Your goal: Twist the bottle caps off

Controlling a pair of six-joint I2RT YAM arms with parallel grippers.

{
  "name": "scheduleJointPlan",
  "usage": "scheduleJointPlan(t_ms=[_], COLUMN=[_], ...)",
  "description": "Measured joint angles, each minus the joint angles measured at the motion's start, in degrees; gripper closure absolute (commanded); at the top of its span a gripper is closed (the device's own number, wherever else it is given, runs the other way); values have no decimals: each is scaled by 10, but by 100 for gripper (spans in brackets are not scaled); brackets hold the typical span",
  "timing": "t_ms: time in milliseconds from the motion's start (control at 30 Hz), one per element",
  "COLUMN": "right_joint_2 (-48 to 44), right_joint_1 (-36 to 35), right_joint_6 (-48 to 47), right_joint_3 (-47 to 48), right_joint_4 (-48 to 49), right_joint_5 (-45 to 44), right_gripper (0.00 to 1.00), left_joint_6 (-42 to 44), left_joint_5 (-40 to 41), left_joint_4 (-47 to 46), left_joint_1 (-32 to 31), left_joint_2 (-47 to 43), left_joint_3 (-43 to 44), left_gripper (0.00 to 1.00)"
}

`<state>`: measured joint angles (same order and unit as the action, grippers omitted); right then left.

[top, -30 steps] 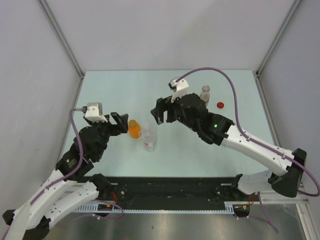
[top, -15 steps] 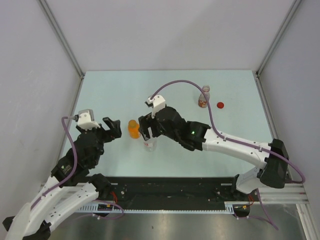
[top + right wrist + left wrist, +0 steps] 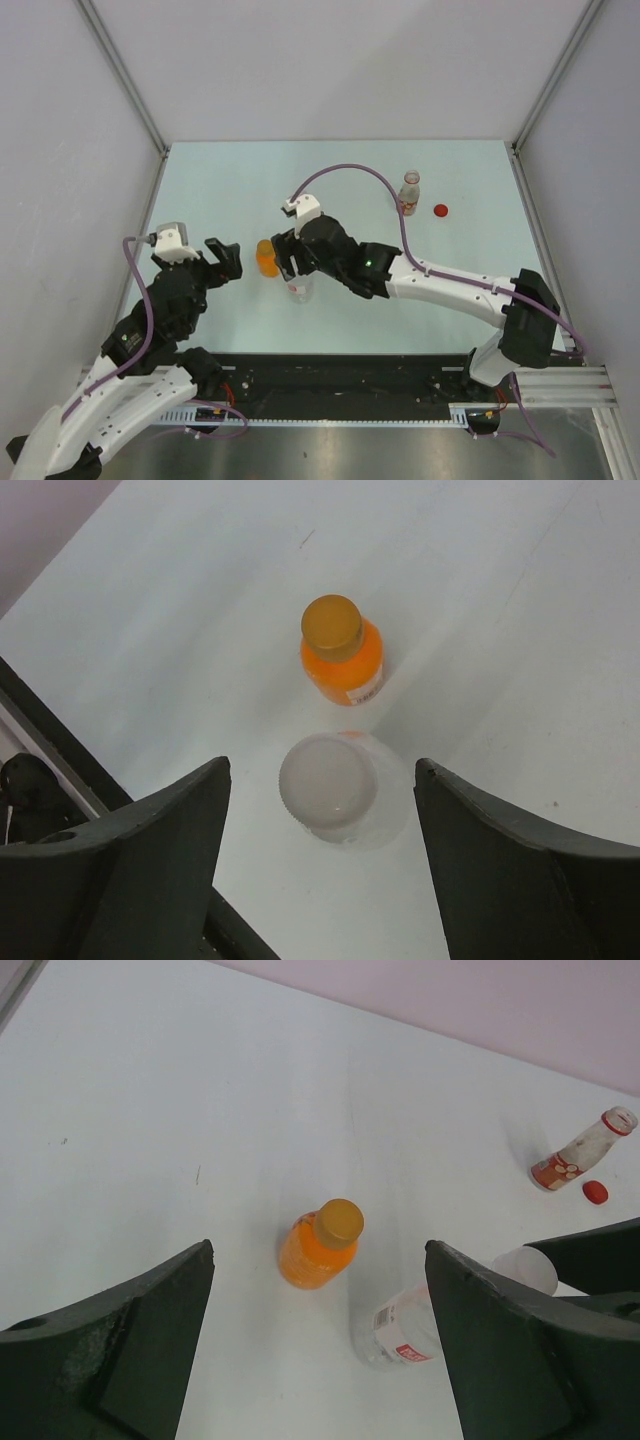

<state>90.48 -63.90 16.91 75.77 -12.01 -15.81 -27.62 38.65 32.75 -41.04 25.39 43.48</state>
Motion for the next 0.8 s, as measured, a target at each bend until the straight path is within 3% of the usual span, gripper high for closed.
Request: scheduleJointPlan(t_ms=[133,167,333,467,667,800], right_joint_2=[7,8,9,9,-4,-60], right_joint_1=[5,7,11,14,14,16], right_joint_6=[1,2,3,5,2,-2], right_joint_3=[0,0,0,0,0,0], right_joint_4=[1,1,3,4,-13,-42], right_joint_5=[0,0,-2,-9,-21,-49], right_gripper=[39,47,70,100,100,100], left_joint_6=[0,0,0,1,14,44], left_joint_5=[-2,-3,-10,-18,-49,-107], left_joint_4=[0,0,0,-1,-24,-66], left_joint_1=[0,0,0,0,0,0], left_joint_2=[0,-1,-1,-3,-3,-5], left_joint_3=[0,-1,-7,-7,-10,-11], left_gripper=[10,10,9,9,2,0])
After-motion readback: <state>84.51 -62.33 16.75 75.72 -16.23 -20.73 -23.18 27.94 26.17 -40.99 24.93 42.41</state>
